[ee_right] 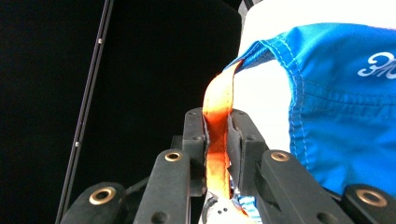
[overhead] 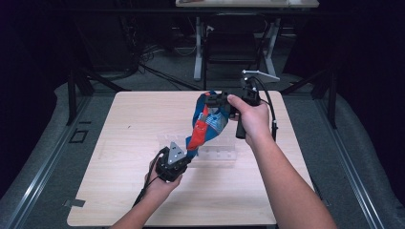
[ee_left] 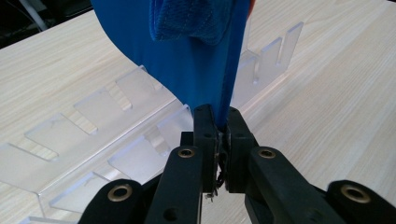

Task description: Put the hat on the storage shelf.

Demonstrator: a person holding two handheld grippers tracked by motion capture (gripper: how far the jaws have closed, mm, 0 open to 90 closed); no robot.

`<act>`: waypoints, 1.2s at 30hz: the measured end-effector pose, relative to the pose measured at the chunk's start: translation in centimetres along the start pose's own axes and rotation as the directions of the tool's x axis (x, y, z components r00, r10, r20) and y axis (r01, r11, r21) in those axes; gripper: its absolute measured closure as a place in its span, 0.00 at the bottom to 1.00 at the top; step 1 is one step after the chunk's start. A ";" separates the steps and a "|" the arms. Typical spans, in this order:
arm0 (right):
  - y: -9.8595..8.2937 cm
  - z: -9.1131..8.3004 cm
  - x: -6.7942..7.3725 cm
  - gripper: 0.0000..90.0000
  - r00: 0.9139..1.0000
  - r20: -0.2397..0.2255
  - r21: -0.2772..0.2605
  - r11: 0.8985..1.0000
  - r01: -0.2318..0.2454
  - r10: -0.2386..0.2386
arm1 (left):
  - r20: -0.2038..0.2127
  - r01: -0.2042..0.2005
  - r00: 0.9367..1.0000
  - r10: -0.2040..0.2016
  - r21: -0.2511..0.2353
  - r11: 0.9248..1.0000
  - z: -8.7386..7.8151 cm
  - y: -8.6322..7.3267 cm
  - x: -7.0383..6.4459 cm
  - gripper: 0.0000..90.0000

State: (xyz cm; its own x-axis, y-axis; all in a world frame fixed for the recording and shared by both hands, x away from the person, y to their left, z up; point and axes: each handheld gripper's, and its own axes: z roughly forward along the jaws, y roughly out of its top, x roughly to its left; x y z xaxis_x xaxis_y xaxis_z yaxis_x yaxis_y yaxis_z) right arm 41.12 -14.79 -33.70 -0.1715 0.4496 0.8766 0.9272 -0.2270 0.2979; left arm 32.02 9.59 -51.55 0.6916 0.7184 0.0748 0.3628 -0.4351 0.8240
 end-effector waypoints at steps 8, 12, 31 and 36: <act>-0.1 0.5 -1.3 0.87 1.000 0.022 0.003 1.000 -0.007 0.007 | 0.002 0.039 0.999 -0.039 -0.009 0.999 0.5 -1.1 0.1 0.97; -0.2 0.7 -1.9 0.87 0.999 0.035 0.003 1.000 -0.013 0.013 | 0.004 0.056 0.998 -0.056 -0.017 0.998 0.8 -1.7 0.2 0.97; -0.4 0.7 -3.5 0.87 0.990 0.143 0.007 1.000 0.007 -0.008 | 0.016 0.094 0.995 -0.094 -0.029 0.995 0.7 -2.7 0.3 0.86; -0.6 0.6 -3.5 0.86 0.986 0.164 0.010 1.000 0.020 -0.021 | 0.022 0.109 0.994 -0.108 -0.033 0.994 0.2 -2.9 0.5 0.80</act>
State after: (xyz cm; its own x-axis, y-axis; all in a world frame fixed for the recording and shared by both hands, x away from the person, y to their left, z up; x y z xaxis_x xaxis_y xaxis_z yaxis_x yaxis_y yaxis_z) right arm 41.40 -15.68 -37.16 -0.1344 0.5897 0.7963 0.9267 -0.2097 0.3117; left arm 31.49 11.10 -54.02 0.6620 0.7490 -0.0272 0.4153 -0.3363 0.8452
